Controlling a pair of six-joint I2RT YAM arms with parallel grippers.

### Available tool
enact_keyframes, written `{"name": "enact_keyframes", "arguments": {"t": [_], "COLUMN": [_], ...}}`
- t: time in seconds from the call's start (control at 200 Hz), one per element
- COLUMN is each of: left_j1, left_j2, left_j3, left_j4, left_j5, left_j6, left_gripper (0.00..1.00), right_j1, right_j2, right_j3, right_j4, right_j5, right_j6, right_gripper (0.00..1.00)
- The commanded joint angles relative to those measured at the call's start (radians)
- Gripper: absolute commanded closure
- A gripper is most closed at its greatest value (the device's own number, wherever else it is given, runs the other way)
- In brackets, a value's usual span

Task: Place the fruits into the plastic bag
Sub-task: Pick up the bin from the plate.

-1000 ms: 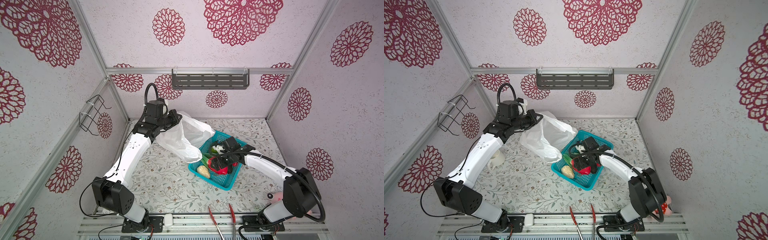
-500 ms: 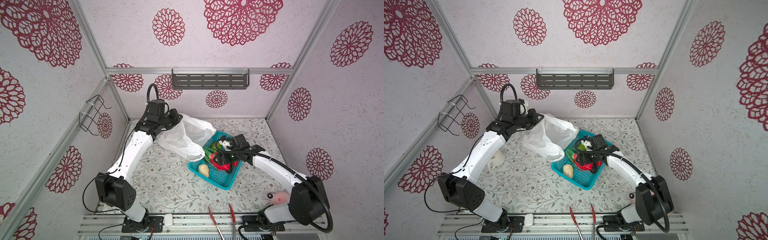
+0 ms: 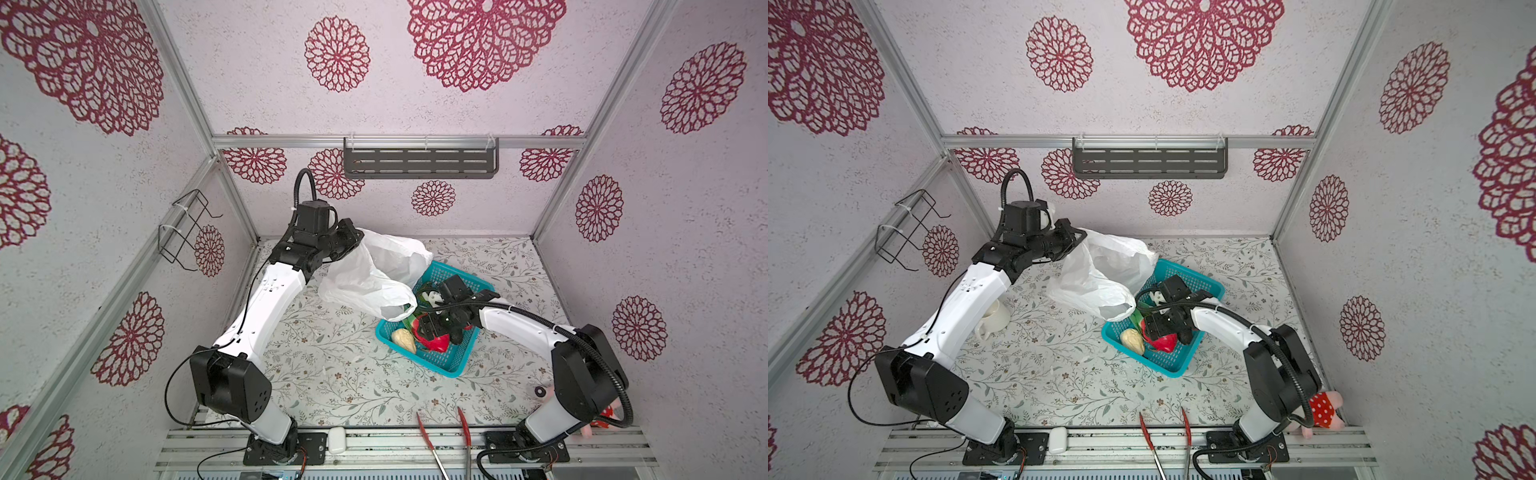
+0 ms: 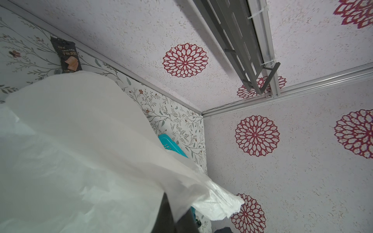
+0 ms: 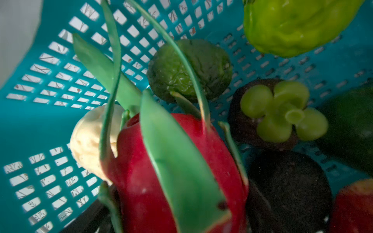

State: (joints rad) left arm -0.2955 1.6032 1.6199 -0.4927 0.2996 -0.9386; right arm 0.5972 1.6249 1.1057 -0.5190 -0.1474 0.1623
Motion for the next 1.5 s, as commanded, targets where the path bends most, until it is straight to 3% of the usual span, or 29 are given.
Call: {"name": "enact_keyframes", "arguments": {"t": [0.0, 0.17, 0.21, 0.36, 0.595, 0.776, 1.096, 1.291, 1.496], "left_j1": [0.003, 0.002, 0.004, 0.002, 0.003, 0.002, 0.007, 0.007, 0.001], "left_j2": [-0.027, -0.039, -0.042, -0.046, -0.049, -0.046, -0.003, 0.006, 0.001], "left_j3": [-0.006, -0.012, -0.016, -0.022, -0.020, -0.015, 0.028, 0.034, 0.019], "left_j4": [0.017, 0.014, 0.014, 0.012, 0.008, -0.001, -0.024, -0.012, -0.010], "left_j5": [-0.012, -0.018, -0.021, -0.021, -0.022, -0.016, 0.022, 0.033, 0.035], "left_j6": [0.006, 0.015, 0.017, 0.024, 0.029, 0.021, -0.004, -0.004, 0.021], "left_gripper": [1.00, 1.00, 1.00, 1.00, 1.00, 1.00, 1.00, 1.00, 1.00], "right_j1": [0.020, 0.039, 0.044, 0.053, 0.046, -0.001, -0.128, -0.131, -0.128], "right_j2": [0.104, 0.164, 0.172, 0.176, 0.043, -0.162, -0.349, -0.338, -0.289], "right_j3": [0.005, 0.028, 0.032, 0.037, 0.020, 0.005, 0.004, 0.031, 0.112], "right_j4": [-0.061, -0.082, -0.084, -0.081, -0.016, 0.035, -0.062, -0.063, 0.005], "right_j5": [0.094, 0.142, 0.146, 0.142, 0.094, -0.041, -0.271, -0.372, -0.399], "right_j6": [0.013, 0.009, 0.007, -0.001, -0.005, -0.028, -0.051, -0.053, -0.036], "right_gripper": [0.10, 0.06, 0.01, 0.01, 0.43, 0.59, 0.59, 0.59, 0.59]}}
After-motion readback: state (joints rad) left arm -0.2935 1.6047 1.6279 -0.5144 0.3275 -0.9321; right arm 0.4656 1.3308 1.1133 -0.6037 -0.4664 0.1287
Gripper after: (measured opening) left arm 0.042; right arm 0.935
